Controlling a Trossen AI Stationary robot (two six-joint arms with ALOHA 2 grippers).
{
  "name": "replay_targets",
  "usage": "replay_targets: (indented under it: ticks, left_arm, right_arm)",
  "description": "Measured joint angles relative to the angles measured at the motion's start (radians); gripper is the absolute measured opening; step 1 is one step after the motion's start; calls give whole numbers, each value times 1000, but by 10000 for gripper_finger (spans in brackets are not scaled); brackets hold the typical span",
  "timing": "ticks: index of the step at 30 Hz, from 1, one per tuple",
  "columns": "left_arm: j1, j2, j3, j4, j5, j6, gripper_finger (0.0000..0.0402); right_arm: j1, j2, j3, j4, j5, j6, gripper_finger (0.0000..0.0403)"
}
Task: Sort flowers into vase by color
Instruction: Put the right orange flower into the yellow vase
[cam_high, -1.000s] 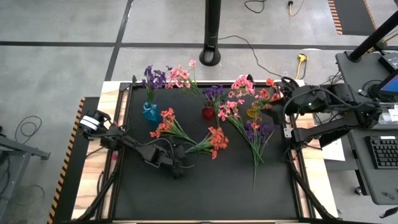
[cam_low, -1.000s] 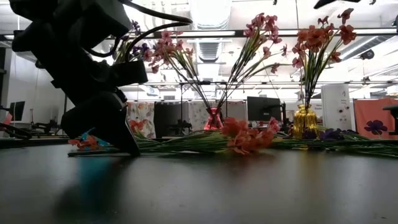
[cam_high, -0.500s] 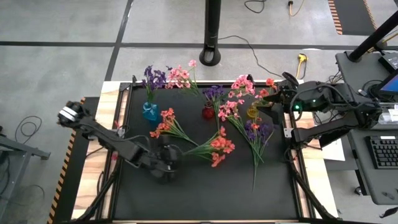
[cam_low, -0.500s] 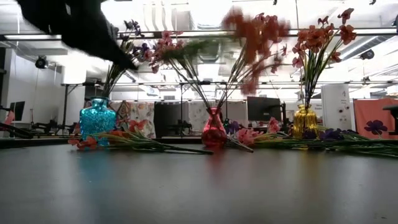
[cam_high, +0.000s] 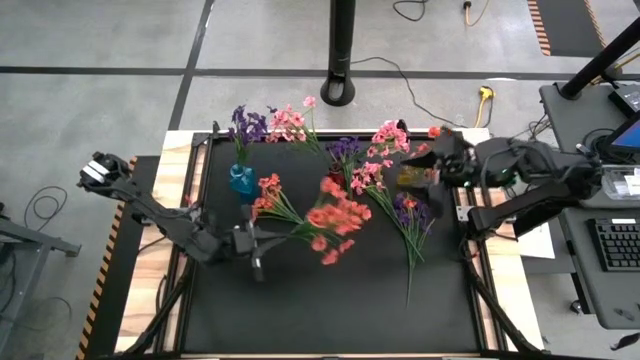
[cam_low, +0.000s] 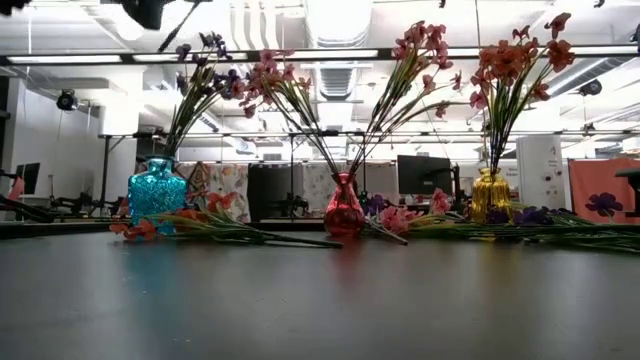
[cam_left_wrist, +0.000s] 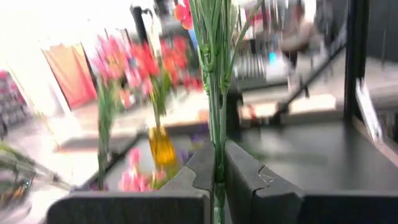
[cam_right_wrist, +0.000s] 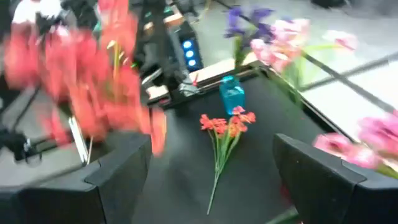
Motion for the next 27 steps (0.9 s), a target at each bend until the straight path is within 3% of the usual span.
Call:
replay_targets:
  ticks: [4,7,20,27]
  left_arm:
    - [1,9,-58,304,1,119,0]
    - [2,29,-66,422,27,160,0]
    - [1,187,94,432,54,230,0]
    - [2,250,161,431,-5,290,0]
  right_arm:
    - [53,93,0,86,5,-99,325]
    - [82,173,-1,170,18,-165,325]
    - [108,449,-2,575,34,-339,325]
    - [110,523,-2,745,14,-422,325]
